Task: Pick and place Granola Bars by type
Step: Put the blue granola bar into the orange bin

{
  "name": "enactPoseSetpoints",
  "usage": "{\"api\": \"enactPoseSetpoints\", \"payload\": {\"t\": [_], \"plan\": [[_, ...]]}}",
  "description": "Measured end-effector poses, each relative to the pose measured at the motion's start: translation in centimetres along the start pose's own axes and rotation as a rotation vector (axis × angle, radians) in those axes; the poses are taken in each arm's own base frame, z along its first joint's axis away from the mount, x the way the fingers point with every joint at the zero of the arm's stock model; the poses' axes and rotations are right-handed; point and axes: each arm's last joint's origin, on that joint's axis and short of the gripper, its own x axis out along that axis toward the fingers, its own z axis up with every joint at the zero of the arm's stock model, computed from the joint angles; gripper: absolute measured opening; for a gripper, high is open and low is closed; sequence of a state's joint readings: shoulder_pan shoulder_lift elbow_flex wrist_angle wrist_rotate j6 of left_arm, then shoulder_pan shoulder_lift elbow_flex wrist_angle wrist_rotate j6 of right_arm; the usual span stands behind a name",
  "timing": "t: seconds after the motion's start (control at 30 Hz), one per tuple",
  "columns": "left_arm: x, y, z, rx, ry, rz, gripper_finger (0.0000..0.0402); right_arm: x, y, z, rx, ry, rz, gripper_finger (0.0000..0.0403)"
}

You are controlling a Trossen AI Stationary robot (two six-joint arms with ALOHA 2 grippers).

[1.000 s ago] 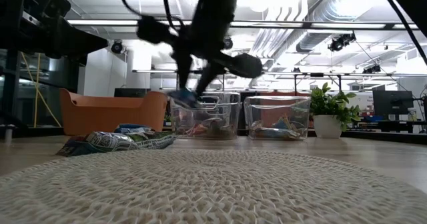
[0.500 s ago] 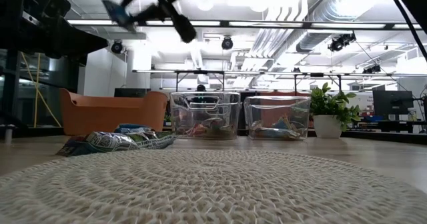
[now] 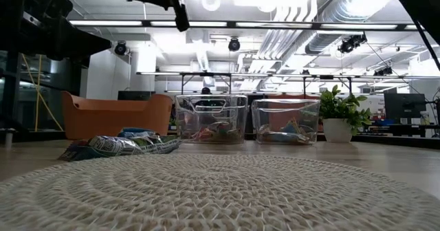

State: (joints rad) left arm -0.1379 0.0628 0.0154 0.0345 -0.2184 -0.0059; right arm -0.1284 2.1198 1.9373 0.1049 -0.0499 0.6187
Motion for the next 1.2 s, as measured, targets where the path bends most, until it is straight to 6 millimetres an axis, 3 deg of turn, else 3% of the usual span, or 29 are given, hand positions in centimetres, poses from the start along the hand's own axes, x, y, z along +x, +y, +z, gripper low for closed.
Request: {"api": "enactPoseSetpoints", "payload": {"t": [0.27, 0.47, 0.83, 1.03, 1.2], "plan": [[0.0, 0.0, 0.0, 0.0, 0.001, 0.0, 0.0, -0.9, -5.4, 4.0, -0.129, 0.021, 0.067, 0.0056], [0.0, 0.0, 0.0, 0.0, 0.0, 0.0, 0.0, -1.8, -8.4, 6.6, -0.185, -0.041, 0.051, 0.0046], [0.0, 0.0, 0.0, 0.0, 0.0, 0.0, 0.0, -2.2, -7.9, 10.6, -0.345, -0.228, 0.093, 0.0044], [0.0, 0.0, 0.0, 0.0, 0.0, 0.0, 0.0, 0.7, -9.2, 10.1, -0.372, -0.182, 0.074, 0.0043], [0.0, 0.0, 0.0, 0.0, 0.0, 0.0, 0.0, 2.7, -11.4, 7.9, -0.322, -0.119, 0.071, 0.0043]]}}
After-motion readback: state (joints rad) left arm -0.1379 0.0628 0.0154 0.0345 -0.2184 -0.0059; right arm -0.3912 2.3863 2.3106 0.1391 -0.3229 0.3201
